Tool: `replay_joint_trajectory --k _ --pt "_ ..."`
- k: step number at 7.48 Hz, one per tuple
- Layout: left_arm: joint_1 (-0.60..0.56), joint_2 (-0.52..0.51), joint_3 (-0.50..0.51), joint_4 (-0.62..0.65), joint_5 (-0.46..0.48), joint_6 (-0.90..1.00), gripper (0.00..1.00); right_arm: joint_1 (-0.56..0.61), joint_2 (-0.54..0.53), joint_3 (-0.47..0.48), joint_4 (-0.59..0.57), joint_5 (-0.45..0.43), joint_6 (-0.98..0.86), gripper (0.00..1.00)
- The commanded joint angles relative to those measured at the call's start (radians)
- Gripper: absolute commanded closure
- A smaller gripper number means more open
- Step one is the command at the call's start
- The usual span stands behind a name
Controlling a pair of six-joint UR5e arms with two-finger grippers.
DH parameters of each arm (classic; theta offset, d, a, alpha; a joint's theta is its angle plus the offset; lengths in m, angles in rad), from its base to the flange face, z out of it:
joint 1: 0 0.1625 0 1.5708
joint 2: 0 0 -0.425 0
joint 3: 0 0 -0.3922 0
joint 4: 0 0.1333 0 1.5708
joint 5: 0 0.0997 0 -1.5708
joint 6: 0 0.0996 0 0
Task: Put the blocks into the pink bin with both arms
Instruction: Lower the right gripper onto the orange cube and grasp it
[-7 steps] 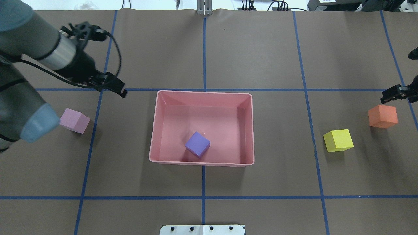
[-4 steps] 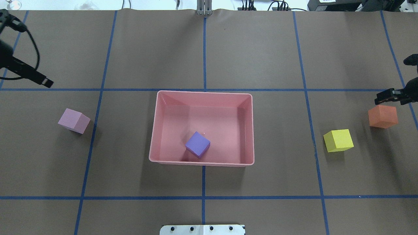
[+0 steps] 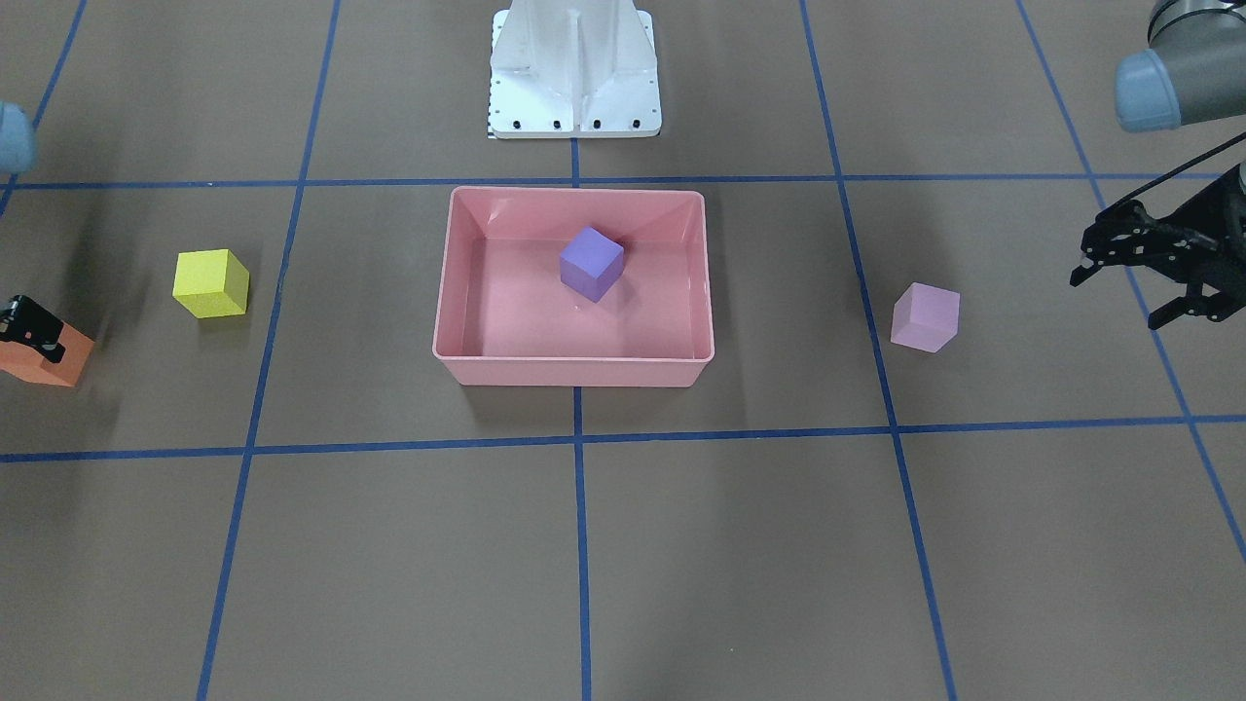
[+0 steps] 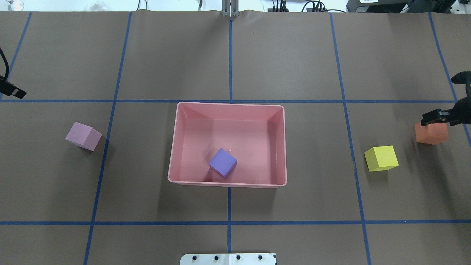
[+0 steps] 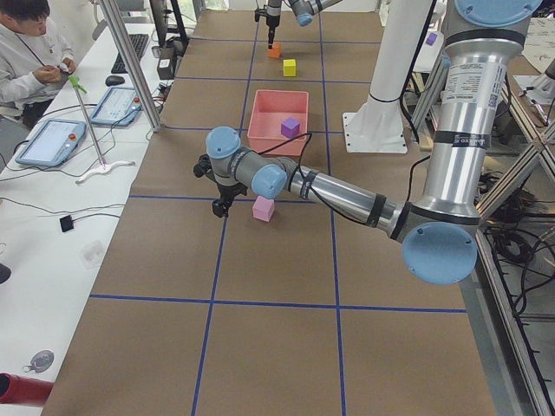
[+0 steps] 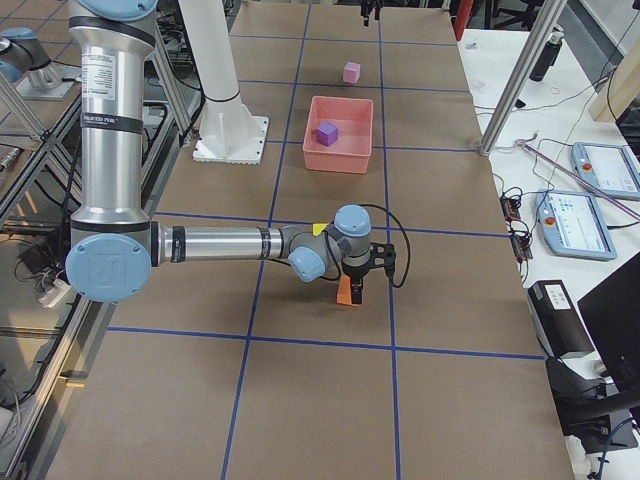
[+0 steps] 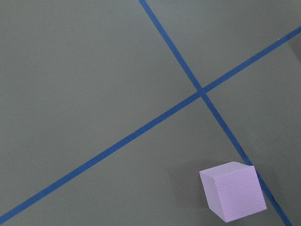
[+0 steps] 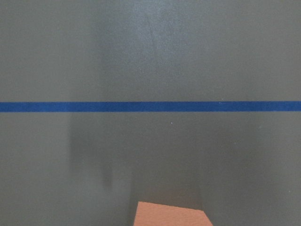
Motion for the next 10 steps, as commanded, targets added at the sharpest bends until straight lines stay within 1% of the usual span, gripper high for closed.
replay_joint_trajectory --k 1,2,3,5,6,7,8,10 --pt "-0.002 0.002 0.003 -0.001 0.0 0.002 0.0 -0.03 -0.007 0.0 0.001 -0.004 0.033 0.03" --pt "-0.002 0.002 0.004 -0.001 0.0 0.002 0.0 -0.033 -0.005 0.002 -0.001 -0.003 0.032 0.59" --pt "-0.001 0.002 0.007 -0.001 0.0 0.002 0.0 -0.038 -0.001 0.008 -0.002 -0.001 0.034 1.0" --pt "0.001 0.002 0.006 -0.001 -0.002 0.001 0.0 -0.036 0.022 0.077 -0.043 0.04 0.05 1.0" --pt "0.001 0.002 0.007 -0.001 0.0 0.001 0.0 -0.036 0.071 0.139 -0.136 0.084 0.088 1.0" --pt "0.001 0.002 0.007 -0.002 0.0 -0.007 0.0 -0.036 0.131 0.21 -0.259 0.088 0.131 1.0" --pt "0.002 0.001 0.009 -0.002 0.0 -0.011 0.0 -0.045 0.224 0.243 -0.378 0.086 0.211 1.0" --pt "0.005 0.001 0.013 -0.004 0.006 -0.015 0.0 -0.125 0.367 0.246 -0.421 0.079 0.41 1.0"
